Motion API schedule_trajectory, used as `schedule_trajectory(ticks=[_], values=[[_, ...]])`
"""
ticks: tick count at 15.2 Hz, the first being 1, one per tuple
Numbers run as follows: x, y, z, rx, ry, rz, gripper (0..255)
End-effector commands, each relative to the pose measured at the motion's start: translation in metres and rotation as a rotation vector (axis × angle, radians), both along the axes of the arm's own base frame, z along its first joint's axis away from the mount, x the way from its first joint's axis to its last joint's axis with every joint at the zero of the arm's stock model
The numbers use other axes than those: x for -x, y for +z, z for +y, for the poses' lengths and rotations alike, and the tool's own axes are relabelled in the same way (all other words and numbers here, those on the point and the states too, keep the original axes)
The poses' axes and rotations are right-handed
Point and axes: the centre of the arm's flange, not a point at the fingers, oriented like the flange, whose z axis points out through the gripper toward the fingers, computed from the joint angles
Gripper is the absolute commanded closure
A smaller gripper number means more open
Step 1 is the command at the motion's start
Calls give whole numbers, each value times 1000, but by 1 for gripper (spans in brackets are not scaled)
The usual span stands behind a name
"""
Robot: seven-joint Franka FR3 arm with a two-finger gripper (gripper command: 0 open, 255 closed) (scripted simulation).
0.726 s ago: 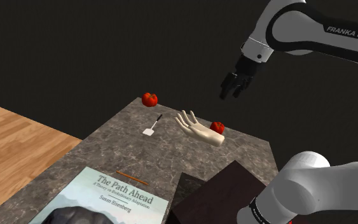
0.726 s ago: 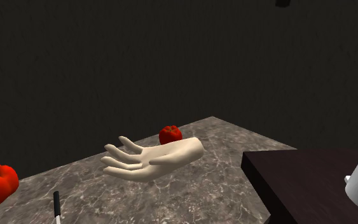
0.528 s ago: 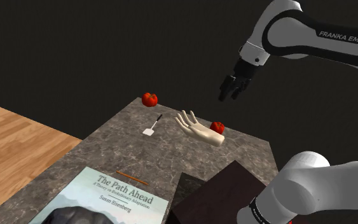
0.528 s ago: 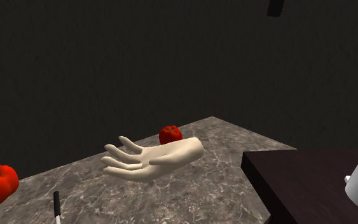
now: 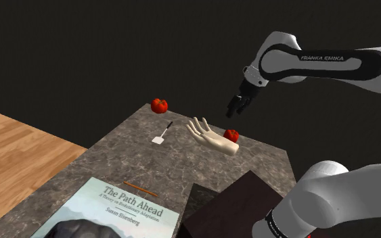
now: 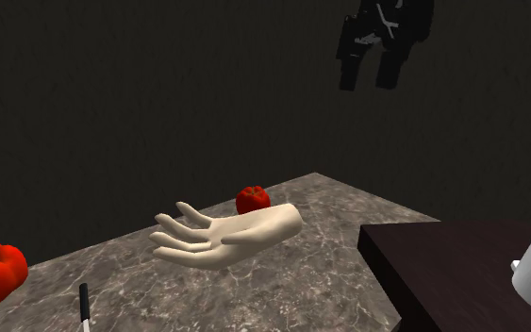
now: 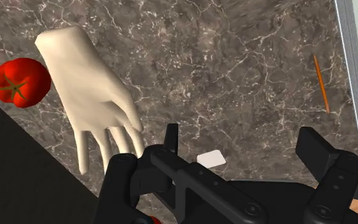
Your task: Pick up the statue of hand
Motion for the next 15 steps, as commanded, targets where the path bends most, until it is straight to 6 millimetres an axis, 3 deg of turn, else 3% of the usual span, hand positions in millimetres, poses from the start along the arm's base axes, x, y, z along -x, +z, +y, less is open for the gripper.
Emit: schedule_trajectory(ticks=[1,15], values=[[-11,-23,-12,-1,29,-7,0],[-101,-168,-88,-14,220,-45,0]])
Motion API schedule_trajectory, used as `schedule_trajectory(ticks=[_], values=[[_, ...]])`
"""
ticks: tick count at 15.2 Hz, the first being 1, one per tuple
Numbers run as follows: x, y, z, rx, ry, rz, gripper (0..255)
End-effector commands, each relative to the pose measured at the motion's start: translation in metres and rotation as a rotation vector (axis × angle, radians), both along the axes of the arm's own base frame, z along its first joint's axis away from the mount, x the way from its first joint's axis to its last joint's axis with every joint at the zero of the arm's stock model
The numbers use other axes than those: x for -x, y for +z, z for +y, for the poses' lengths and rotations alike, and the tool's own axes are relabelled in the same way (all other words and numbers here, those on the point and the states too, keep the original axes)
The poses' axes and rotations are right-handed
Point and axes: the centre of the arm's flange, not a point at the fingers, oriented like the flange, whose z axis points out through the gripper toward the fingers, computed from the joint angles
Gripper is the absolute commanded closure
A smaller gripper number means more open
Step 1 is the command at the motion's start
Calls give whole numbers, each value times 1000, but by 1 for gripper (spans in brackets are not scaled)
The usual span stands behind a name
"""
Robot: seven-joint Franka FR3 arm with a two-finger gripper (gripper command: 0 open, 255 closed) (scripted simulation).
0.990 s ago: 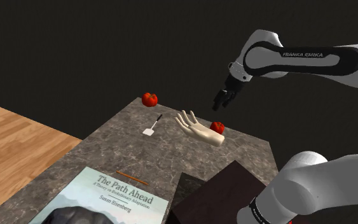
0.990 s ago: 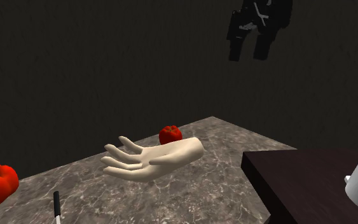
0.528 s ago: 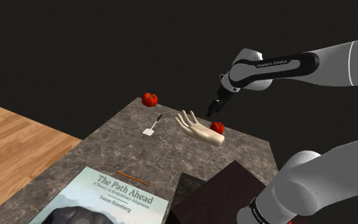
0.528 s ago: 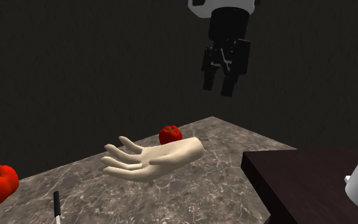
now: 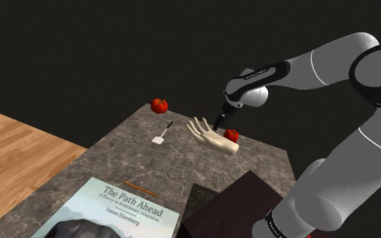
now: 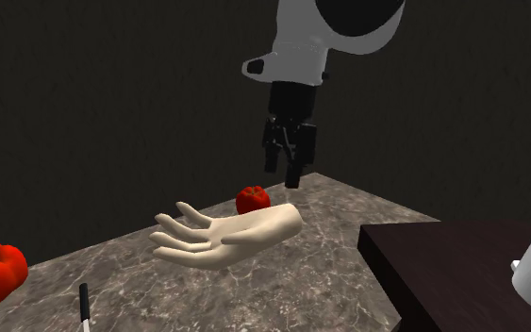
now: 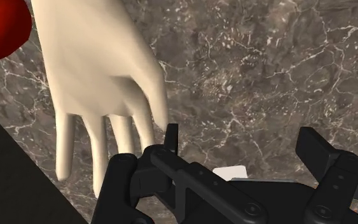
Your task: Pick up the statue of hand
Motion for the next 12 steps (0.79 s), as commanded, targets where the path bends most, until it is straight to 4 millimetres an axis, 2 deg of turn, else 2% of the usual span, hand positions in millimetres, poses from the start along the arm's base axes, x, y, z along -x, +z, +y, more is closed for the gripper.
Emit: schedule_trajectory(ticks=[1,10,12], values=[[-14,-19,-11,0,30,-7,0],[-82,-111,-48,-9,152,-31,0],[-82,-121,-48,-9,152,-31,0]])
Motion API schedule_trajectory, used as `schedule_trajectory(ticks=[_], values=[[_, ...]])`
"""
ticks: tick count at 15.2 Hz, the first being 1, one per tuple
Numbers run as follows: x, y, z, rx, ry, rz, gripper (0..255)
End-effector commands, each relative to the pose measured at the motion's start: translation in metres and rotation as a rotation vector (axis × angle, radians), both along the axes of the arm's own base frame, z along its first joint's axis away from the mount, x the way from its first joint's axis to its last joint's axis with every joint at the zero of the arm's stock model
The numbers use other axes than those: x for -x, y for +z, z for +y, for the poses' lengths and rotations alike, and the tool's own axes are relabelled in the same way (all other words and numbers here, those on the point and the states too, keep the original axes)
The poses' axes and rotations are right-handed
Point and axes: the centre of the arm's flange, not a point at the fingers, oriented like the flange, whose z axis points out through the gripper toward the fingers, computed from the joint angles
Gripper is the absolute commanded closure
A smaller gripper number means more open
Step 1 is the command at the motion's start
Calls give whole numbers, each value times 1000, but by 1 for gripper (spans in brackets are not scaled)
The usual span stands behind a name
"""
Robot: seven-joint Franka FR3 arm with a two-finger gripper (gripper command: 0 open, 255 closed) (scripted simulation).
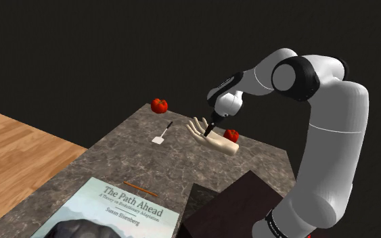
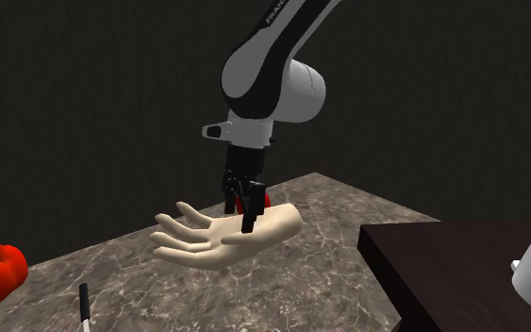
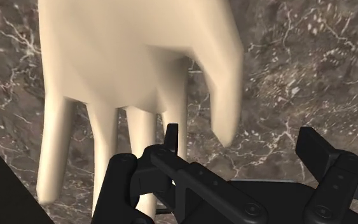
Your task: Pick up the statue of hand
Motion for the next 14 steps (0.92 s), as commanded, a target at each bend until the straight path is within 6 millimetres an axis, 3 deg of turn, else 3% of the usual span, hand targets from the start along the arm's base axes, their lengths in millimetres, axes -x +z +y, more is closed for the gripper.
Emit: schedule_trajectory(ticks=[1,5,8,9,14], values=[[-2,-12,-1,-1,4,-1,0],[-2,-33,-1,-1,4,-1,0],[-2,-36,-1,-1,4,-1,0],[-3,-37,-1,-1,4,-1,255],[-2,-37,-1,-1,4,-1,255]])
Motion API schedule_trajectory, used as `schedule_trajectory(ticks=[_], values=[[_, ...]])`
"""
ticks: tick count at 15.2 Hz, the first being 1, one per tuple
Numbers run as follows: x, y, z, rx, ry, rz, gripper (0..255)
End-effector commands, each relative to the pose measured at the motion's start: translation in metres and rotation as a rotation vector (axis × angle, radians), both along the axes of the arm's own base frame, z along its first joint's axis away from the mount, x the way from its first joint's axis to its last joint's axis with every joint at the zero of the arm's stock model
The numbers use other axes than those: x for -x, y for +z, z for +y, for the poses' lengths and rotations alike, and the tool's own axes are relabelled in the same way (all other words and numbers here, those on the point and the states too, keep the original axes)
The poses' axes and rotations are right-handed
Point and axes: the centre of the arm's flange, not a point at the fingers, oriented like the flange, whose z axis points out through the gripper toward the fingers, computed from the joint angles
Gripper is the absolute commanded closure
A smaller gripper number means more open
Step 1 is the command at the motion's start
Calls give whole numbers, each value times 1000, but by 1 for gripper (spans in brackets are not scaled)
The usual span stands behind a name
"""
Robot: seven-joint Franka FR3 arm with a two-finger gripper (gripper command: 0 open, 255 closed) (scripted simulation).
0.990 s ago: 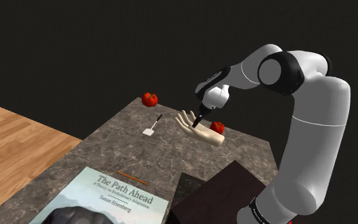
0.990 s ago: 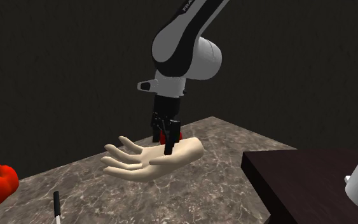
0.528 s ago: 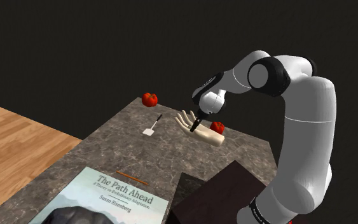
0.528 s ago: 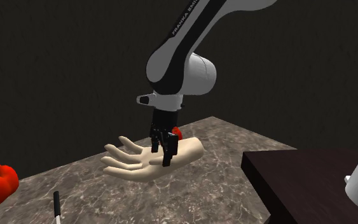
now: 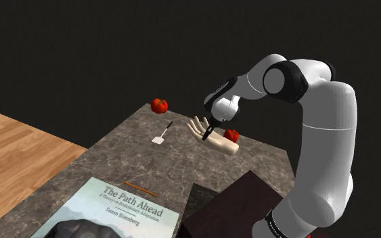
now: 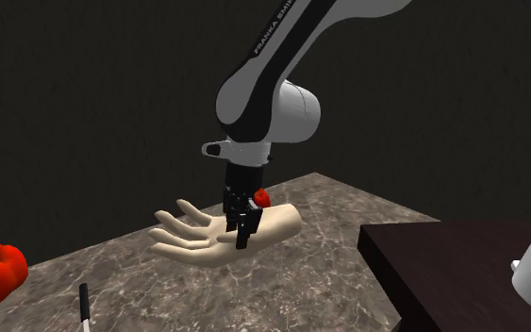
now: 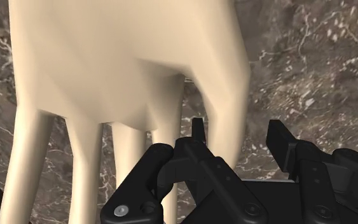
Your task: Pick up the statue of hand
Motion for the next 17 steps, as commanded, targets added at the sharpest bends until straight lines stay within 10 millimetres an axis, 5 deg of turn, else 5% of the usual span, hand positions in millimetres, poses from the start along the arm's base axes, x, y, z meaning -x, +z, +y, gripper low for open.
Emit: schedule_trajectory(ticks=[1,4,17], values=[[1,-1,-1,0,-3,3,255],[1,-1,-1,0,-3,3,255],[1,68,-1,0,-3,3,255]])
